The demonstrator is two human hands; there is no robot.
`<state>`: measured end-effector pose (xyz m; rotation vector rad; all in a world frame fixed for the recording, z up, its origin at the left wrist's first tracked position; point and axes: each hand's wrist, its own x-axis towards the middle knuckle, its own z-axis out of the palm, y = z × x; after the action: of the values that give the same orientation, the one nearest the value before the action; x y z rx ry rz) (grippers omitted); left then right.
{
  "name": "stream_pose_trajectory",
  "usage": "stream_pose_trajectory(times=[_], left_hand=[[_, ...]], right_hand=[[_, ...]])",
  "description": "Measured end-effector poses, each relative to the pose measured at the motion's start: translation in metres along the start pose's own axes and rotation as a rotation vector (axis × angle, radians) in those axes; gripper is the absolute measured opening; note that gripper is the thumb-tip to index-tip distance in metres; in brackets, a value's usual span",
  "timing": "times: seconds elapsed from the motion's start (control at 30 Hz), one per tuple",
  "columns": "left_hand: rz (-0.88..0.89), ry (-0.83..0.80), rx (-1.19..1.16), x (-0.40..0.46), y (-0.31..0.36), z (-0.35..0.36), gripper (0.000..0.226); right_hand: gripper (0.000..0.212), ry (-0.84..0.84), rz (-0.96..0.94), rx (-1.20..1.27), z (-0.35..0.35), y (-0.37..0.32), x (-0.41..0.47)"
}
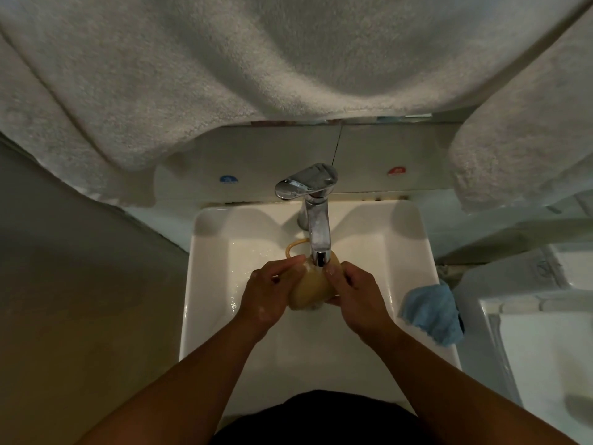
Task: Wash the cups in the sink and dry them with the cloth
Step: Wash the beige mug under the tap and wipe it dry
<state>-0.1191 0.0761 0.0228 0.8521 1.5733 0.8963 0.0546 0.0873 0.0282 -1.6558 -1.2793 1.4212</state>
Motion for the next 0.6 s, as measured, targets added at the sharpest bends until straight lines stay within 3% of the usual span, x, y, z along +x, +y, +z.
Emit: stream_pose_trajectory(times=[0.17, 0.27, 0.33, 0.5, 0.6], left_hand=[[0.084, -0.113, 0.092, -0.004, 0.002, -0.005, 0.061], [0.081, -0.104, 0.015, -0.005, 0.001, -0.003, 0.055], [0.024, -0.096, -0.084, -0.008, 0.000, -0.003, 0.053], [-0.178, -0.124, -0.142, -0.010, -0.008, -0.003, 0.088], [-0.268, -0.203, -0.159, -0.010, -0.005, -0.001, 0.063]], right_hand=[[0.039, -0.009, -0.011, 0.036, -0.001, 0.003, 0.002], [0.030, -0.035, -0.018, 0.045, -0.002, 0.004, 0.006], [0.025, -0.046, 0.026, 0.078, -0.002, 0.006, 0.010], [0.028, 0.008, 0.121, 0.094, -0.002, 0.004, 0.011], [0.030, -0.032, 0.049, -0.041, -0.002, 0.000, 0.011]])
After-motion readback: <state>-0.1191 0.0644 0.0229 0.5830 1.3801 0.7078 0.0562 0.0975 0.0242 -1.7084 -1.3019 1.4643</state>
